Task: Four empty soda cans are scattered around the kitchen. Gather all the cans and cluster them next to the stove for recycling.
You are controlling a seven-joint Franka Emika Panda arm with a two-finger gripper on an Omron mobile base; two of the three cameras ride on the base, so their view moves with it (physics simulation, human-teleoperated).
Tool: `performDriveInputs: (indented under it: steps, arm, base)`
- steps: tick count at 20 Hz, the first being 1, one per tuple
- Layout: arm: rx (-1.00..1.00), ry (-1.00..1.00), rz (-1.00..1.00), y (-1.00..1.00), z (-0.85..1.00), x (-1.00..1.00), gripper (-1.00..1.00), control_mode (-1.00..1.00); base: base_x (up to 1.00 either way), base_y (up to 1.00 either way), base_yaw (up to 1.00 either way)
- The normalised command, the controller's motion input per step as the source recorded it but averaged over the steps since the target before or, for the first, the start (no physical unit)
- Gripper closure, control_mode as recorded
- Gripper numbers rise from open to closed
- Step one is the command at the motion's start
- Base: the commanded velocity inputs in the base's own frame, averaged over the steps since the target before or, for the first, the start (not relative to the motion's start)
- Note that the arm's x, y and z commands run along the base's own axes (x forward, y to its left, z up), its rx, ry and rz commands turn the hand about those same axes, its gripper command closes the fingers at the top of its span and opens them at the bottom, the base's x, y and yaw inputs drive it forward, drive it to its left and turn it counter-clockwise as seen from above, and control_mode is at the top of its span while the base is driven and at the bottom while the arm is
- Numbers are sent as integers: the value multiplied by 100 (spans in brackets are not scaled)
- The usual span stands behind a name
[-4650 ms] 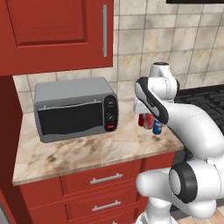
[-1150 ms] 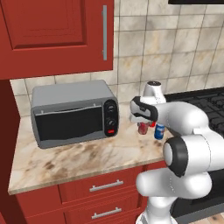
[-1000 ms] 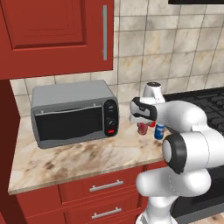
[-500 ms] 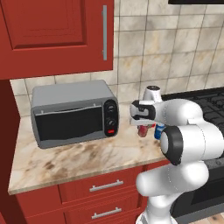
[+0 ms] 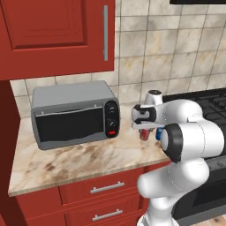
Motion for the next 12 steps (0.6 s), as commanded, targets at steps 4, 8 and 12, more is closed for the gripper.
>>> performDriveInputs:
  steps: [4, 8, 12]
  arm:
    - [-1, -1, 0, 0, -19, 4, 100, -100]
    - [-1, -2, 0, 0, -16, 3, 100, -100]
    - [0, -1, 0, 0, -14, 7, 100, -100]
  base:
    - [0, 0, 0]
    - [0, 0, 0]
    - [0, 0, 0]
